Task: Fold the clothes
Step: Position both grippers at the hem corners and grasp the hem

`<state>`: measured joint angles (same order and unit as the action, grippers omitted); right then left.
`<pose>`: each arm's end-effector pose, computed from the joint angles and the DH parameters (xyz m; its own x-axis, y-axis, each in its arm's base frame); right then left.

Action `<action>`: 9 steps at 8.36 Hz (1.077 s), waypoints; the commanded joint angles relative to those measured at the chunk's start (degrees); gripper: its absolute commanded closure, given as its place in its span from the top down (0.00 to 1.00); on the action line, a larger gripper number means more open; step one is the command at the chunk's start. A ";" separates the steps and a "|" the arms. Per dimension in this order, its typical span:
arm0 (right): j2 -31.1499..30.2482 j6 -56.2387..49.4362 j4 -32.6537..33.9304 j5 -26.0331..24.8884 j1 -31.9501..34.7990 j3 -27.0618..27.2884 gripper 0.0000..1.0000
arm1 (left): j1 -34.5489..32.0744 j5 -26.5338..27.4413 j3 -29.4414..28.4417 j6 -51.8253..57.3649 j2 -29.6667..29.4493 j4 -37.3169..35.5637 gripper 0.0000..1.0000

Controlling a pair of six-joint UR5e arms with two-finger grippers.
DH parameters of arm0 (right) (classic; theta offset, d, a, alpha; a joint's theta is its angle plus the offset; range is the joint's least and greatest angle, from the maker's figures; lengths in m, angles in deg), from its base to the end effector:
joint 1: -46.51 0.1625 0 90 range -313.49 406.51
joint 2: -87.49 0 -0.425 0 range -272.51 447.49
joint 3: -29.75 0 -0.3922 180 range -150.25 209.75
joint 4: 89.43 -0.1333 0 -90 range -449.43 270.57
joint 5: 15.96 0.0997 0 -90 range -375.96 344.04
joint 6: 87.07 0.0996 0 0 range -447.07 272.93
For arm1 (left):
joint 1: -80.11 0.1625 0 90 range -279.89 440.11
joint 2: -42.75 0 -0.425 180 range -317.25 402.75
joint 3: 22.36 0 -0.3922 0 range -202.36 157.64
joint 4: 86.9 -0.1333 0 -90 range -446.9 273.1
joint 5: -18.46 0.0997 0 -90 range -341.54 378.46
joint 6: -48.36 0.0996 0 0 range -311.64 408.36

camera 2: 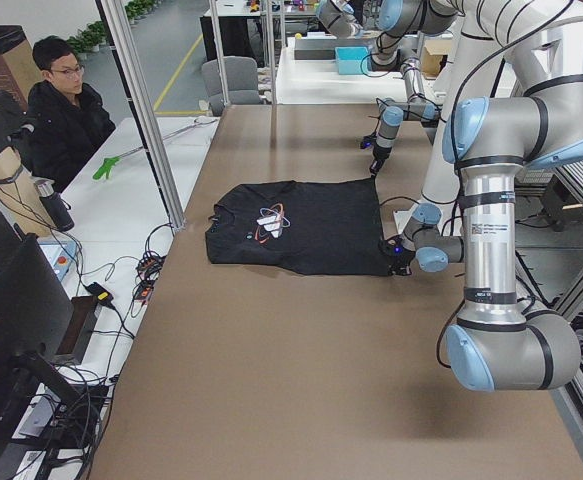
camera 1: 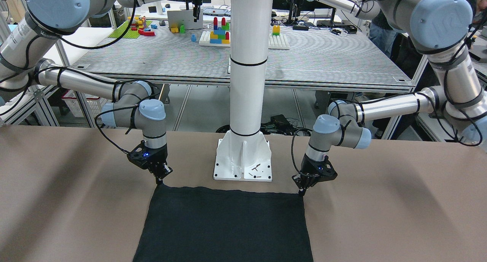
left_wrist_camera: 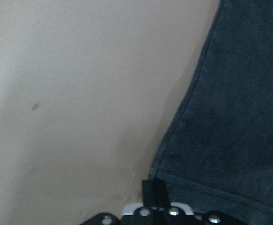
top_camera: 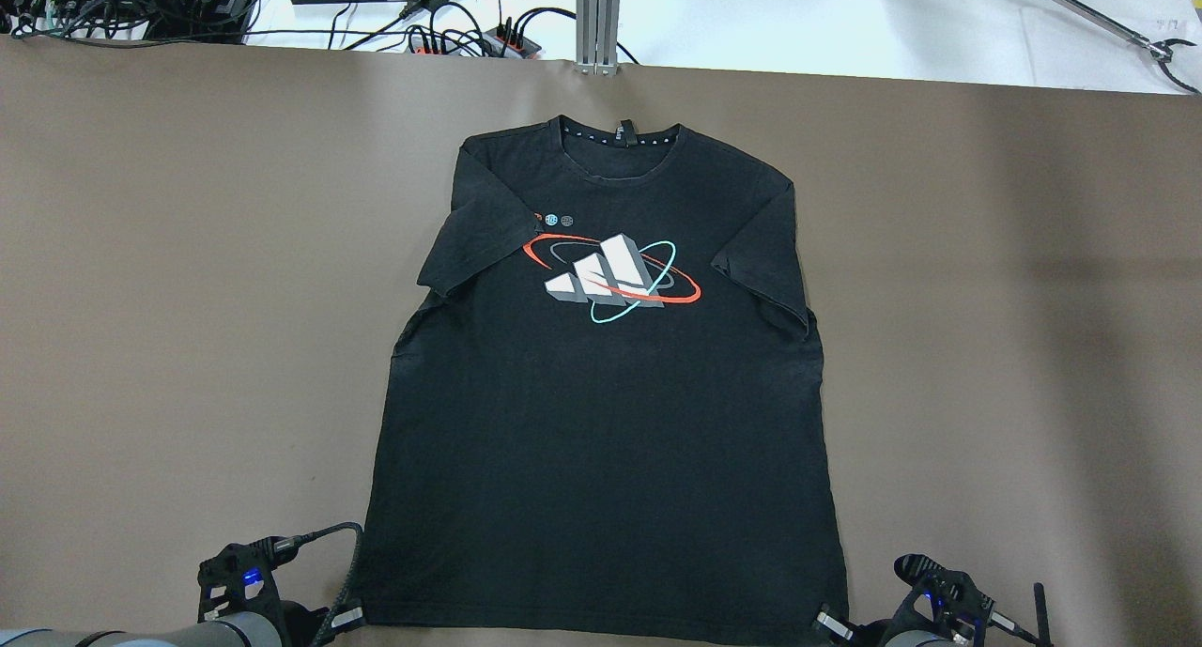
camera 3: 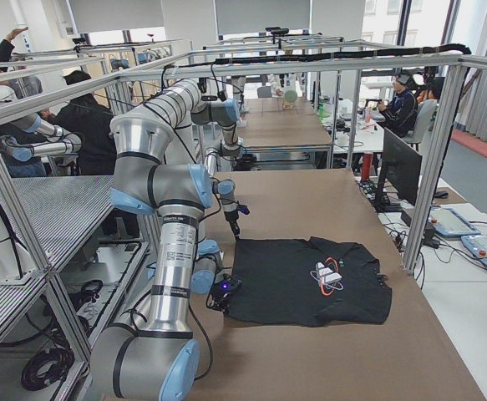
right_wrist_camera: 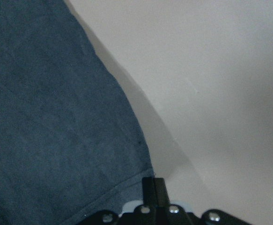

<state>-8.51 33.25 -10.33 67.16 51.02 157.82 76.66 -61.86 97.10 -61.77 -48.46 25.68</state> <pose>-0.4155 -0.1785 0.3813 0.5492 0.5461 0.6326 -0.5059 0.8198 -0.2684 0.4747 -0.1789 0.3662 0.4941 -0.3697 -0.7869 0.3875 0.9039 -0.1813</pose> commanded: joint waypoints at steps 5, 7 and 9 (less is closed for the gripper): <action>-3.31 0.17 0.00 1.59 0.15 7.27 0.00 | 0.02 -0.37 12.54 -1.31 6.05 -0.09 0.00; -3.14 -0.17 0.00 3.70 0.59 9.55 0.00 | -0.77 -1.24 18.25 -1.06 5.09 -3.05 0.00; 2.02 -11.11 0.70 11.92 11.85 6.42 0.00 | -10.03 -7.44 14.17 6.45 -5.58 -9.28 0.00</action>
<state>-10.60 30.57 -10.26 71.94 53.66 166.20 74.12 -63.95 113.55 -61.74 -45.19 21.80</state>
